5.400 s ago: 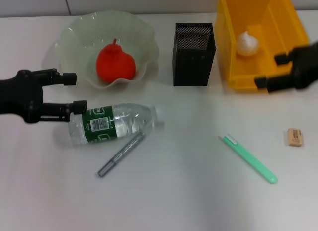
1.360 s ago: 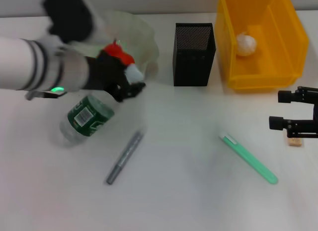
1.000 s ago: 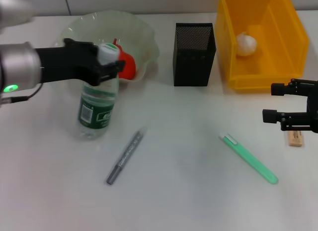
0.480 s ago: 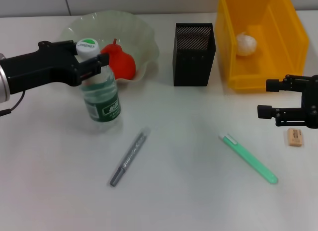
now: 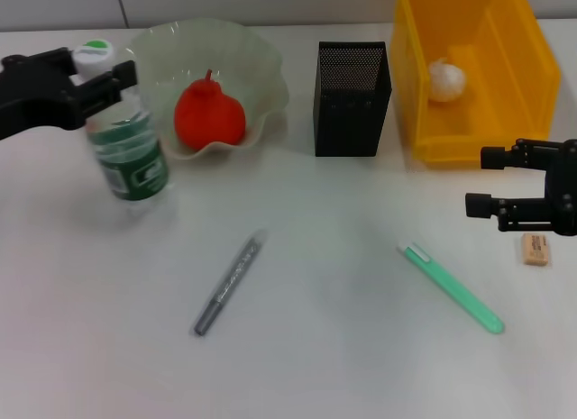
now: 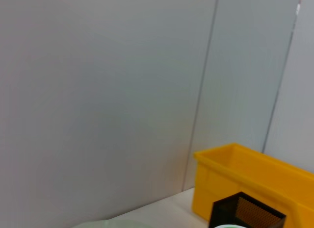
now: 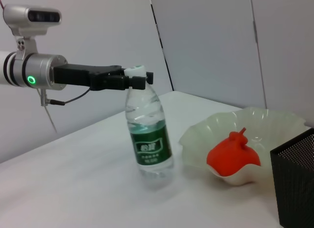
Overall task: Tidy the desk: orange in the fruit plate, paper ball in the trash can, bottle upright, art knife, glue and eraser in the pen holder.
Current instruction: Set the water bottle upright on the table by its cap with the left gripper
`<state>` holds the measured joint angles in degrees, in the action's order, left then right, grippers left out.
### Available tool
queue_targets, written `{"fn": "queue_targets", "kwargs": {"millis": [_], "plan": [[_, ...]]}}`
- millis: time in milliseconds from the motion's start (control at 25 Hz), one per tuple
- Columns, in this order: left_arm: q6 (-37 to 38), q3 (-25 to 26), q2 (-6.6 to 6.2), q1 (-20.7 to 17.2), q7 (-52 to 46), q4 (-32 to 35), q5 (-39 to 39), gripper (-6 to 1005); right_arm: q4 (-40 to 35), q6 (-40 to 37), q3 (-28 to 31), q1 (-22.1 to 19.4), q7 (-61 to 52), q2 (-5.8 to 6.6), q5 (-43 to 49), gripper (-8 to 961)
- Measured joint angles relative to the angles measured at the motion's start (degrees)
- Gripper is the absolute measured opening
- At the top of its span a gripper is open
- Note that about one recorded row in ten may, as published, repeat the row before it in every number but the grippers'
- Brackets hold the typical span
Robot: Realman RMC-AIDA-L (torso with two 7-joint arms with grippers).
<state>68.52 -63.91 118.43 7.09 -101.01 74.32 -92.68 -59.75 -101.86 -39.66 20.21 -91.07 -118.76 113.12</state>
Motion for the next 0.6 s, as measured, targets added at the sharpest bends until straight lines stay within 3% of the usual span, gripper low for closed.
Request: {"fn": "queue_targets", "kwargs": {"millis": [600], "plan": [[0.1,6.9,-0.14,4.0,6.2,-10.9,-0.1,554,0.3,0.3,0.0,0.5,0.1,-0.09,0.0,797]]}}
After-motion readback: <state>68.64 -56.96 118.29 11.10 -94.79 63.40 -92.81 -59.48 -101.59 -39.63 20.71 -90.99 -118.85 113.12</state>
